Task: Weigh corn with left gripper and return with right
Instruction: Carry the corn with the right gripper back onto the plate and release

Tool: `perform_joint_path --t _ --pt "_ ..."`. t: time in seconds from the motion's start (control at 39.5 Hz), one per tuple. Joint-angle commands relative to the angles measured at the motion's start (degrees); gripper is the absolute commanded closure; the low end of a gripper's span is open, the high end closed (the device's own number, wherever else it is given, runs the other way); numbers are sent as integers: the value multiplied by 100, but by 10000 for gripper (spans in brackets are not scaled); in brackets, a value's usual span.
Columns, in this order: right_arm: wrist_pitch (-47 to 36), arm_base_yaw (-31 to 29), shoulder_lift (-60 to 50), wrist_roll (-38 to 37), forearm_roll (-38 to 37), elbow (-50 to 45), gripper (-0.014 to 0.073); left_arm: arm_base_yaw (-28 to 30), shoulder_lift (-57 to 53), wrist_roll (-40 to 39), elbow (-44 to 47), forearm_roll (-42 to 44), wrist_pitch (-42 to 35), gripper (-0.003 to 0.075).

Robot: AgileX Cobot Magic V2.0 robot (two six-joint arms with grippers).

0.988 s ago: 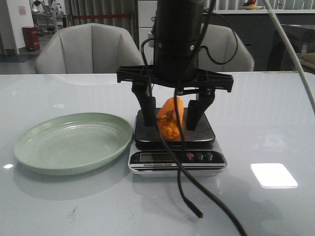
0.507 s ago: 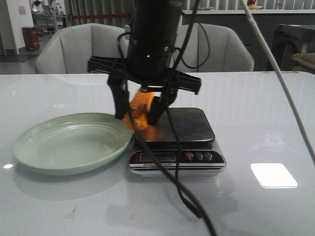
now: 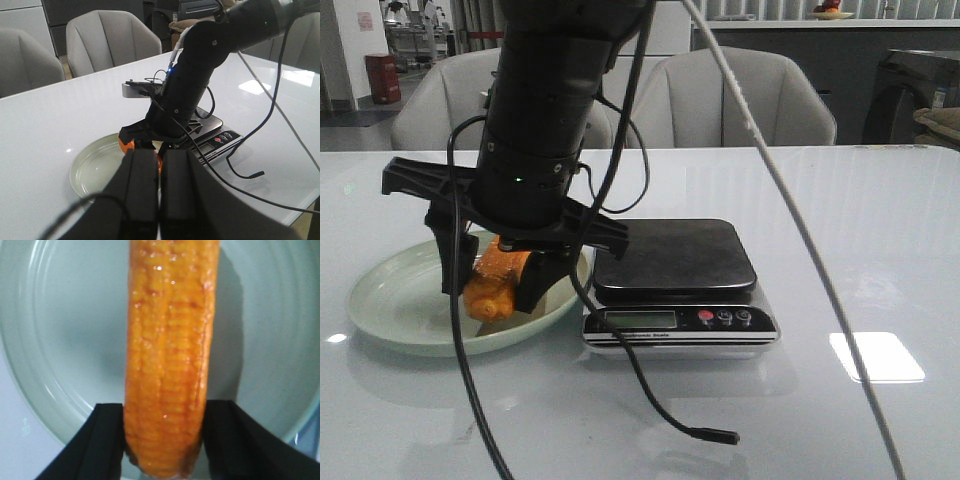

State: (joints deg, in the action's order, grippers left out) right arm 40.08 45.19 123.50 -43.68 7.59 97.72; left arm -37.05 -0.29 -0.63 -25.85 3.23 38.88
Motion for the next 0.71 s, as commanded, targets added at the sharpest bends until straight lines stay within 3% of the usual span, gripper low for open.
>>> perform_joint_path --t 0.0,0.15,0.46,0.68 --pt "-449 35 -346 80 28 196 166 -40 43 -15 -146 4 -455 596" --pt "-454 36 -353 80 28 196 44 -40 43 -15 -146 4 -455 596" --pt "-46 -149 -753 174 28 261 41 -40 43 -15 -146 4 -455 596" --pt "1047 -579 -1428 1453 28 261 41 -40 43 -15 -146 4 -455 596"
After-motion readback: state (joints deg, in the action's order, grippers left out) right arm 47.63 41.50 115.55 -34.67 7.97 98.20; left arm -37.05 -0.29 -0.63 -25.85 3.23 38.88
